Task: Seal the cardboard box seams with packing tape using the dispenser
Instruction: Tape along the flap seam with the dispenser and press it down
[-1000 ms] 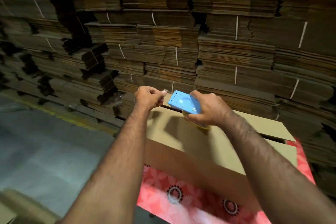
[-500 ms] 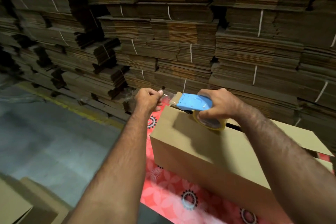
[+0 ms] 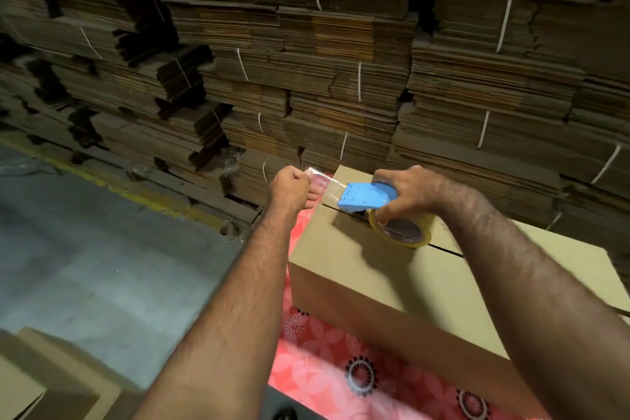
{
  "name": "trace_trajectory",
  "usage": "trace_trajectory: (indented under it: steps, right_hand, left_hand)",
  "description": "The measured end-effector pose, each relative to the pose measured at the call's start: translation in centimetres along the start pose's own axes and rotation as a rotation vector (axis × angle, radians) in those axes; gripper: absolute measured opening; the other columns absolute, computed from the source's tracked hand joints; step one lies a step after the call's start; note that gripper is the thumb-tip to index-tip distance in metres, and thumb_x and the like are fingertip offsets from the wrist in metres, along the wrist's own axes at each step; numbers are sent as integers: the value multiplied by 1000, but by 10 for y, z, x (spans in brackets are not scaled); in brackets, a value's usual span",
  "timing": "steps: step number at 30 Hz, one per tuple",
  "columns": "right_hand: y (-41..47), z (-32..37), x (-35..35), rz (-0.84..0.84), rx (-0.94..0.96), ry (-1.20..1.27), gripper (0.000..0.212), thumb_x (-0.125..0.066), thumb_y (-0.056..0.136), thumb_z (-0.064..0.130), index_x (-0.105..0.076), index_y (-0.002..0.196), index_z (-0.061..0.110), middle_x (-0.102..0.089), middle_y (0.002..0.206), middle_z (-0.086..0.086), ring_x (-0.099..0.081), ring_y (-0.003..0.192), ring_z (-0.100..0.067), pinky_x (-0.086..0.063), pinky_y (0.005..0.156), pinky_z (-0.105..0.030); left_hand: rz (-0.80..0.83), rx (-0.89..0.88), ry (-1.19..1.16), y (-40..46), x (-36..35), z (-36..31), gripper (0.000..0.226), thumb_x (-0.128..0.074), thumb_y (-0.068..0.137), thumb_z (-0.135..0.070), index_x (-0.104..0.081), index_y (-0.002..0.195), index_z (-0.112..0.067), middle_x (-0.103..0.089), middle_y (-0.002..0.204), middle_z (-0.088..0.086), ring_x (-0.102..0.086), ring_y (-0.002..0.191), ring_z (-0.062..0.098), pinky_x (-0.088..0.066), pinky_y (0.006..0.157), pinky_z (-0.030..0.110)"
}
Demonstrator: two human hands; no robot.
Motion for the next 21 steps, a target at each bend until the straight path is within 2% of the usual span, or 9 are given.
trace_trajectory:
  steps: [3, 6, 9, 13, 17, 21]
  right_hand:
    - [5, 5, -8, -13, -19, -55, 63, -64, 55, 63, -50, 115, 45, -56, 94, 2, -58, 86, -22, -55, 75, -40]
    - [6, 10, -7, -39, -32, -110, 56, -70, 64, 55, -52, 116, 44, -52, 88, 6, -57, 89, -23, -47, 69, -35]
    - [6, 13, -6, -49, -36, -147, 57, -71, 66, 54, -51, 118, 44, -50, 86, 8, -56, 90, -24, -40, 67, -34]
    - [8, 13, -7, -39, -32, -152, 59, -70, 66, 56, -50, 121, 44, -49, 86, 9, -56, 90, -24, -42, 69, -35]
    - [8, 11, -9, -26, -38, -164, 61, -70, 69, 59, -48, 124, 44, -48, 87, 8, -55, 89, -22, -44, 71, -35]
    - [9, 9, -11, -7, -47, -164, 61, -68, 68, 61, -47, 123, 45, -50, 90, 8, -55, 90, -22, -44, 70, -35]
  left_hand:
    - [-14, 39, 32, 0, 5, 16, 23, -57, 98, -14, -50, 76, -12, -73, 74, 20, -65, 51, 19, -50, 44, 26]
    - [-23, 84, 30, -1, 8, 33, 21, -62, 97, -18, -55, 79, -9, -73, 70, 17, -70, 57, 24, -52, 49, 29]
    - [-30, 106, 2, 0, 9, 43, 22, -64, 96, -18, -55, 78, -9, -73, 70, 18, -68, 53, 23, -49, 44, 26]
    - [-31, 115, 14, 0, 9, 48, 24, -68, 95, -24, -58, 78, -10, -73, 70, 14, -65, 46, 17, -44, 39, 22]
    - [-26, 140, 70, 2, 10, 53, 19, -68, 94, -25, -64, 84, -9, -75, 71, 9, -66, 50, 17, -46, 45, 25]
    - [-17, 157, 117, 2, 10, 58, 17, -67, 93, -21, -64, 79, -12, -74, 73, 8, -63, 49, 15, -44, 44, 25]
Point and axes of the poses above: each hand's wrist, its own y-axis towards the middle knuckle, its own x-axis out of the back of the hand, z = x × y, the point moved 9 cm from there along y, towards the middle knuckle
